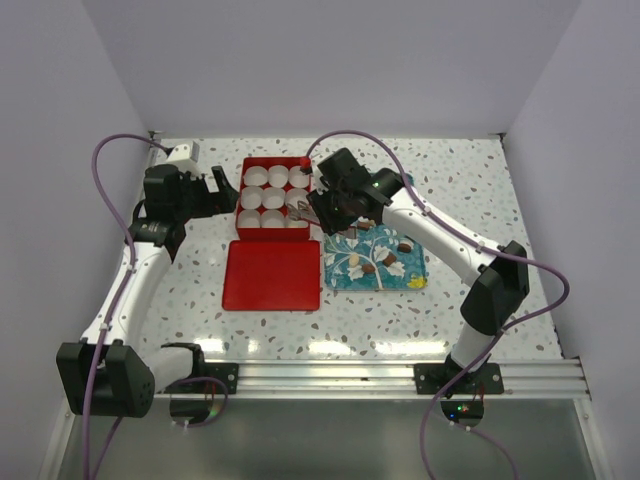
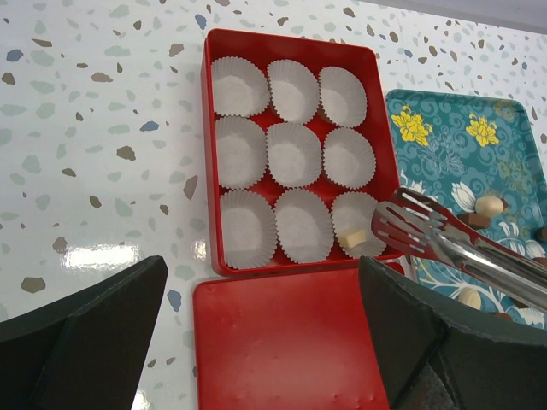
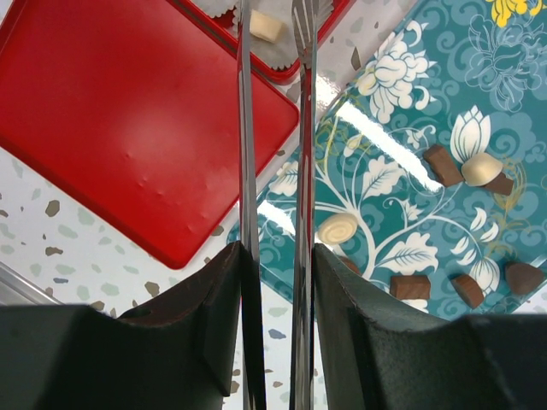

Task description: Pack the chocolate

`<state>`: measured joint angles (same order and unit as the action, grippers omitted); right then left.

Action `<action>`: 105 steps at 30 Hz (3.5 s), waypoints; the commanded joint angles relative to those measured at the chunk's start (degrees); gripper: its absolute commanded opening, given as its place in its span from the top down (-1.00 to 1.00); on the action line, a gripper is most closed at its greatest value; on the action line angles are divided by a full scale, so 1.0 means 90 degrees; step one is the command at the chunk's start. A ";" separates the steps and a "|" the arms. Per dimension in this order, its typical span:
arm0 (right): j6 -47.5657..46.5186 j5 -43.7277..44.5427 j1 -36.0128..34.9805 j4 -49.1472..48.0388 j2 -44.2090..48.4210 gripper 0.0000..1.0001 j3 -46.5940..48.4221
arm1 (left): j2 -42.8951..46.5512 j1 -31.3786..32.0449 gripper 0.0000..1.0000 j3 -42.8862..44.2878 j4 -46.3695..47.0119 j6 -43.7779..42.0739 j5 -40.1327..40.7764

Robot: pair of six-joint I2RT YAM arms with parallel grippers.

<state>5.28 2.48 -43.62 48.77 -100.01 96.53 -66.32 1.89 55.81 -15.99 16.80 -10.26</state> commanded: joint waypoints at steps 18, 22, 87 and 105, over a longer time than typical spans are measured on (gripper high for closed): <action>-0.0049 0.1042 0.0100 0.0566 0.0905 0.21 0.0330 | -0.0150 -0.0005 -1.00 0.0205 0.0038 -0.0157 0.0222; 0.0019 0.0975 0.0469 0.0820 0.1219 0.20 -0.0061 | -0.0316 -0.0005 -1.00 0.0322 0.0058 -0.0070 0.0300; 0.0077 0.0856 0.2190 0.1562 0.2488 0.18 -0.1995 | -0.0892 0.0356 -1.00 0.0938 -0.0001 0.0087 0.0984; 0.0566 0.0994 0.2249 0.2315 0.2674 0.15 -0.2230 | -0.1097 0.0434 -1.00 0.0820 0.0302 0.0165 0.0799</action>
<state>9.26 10.02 -23.44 67.33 -77.89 76.23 -75.96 5.41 63.09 -16.05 17.45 -2.37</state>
